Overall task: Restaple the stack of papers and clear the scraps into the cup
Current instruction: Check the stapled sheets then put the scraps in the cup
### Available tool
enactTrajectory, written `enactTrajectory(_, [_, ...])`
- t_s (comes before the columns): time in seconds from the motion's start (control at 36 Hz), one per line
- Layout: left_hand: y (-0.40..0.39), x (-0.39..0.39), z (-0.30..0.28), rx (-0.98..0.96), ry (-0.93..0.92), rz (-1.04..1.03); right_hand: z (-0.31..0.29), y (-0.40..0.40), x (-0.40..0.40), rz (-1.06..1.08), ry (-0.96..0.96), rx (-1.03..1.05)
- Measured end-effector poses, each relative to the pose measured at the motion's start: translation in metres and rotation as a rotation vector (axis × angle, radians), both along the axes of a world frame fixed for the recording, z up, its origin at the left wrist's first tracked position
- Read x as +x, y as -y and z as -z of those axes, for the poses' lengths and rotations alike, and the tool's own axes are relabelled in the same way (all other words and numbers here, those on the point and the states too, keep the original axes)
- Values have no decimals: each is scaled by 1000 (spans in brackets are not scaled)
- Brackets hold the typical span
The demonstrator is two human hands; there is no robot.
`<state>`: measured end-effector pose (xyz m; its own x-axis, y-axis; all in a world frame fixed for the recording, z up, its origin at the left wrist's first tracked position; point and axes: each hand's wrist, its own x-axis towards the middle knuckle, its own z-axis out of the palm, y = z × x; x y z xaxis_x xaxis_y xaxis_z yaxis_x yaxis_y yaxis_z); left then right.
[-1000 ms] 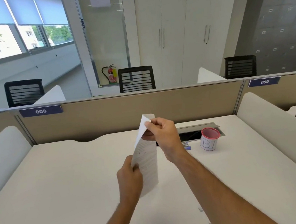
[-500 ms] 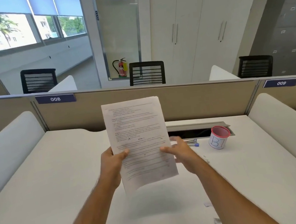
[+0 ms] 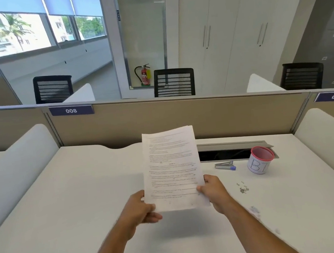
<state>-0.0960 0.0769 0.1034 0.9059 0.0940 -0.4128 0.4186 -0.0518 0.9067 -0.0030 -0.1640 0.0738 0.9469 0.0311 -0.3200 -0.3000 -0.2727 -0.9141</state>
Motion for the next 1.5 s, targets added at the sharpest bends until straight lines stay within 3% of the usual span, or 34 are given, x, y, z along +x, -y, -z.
enactTrajectory(0.22, [-13,26,16,102,51,-200,10,-21,19,23,-24,-40])
enactTrajectory(0.53, [-34,78,35,161,27,-335,6,-47,57,-109,-131,21])
enactTrajectory(1.03, [-38,144,74,289,-47,-432,58,-81,124,94,-155,-157])
enactTrajectory(1.31, [-37,166,96,278,-57,-483,73,-79,131,148,-144,-126])
enactTrajectory(1.42, [-37,167,101,295,-56,-492,72,-79,133,111,-120,-187])
enactTrajectory(1.5, [-39,164,101,468,-62,-442,68,-76,132,71,-39,-420])
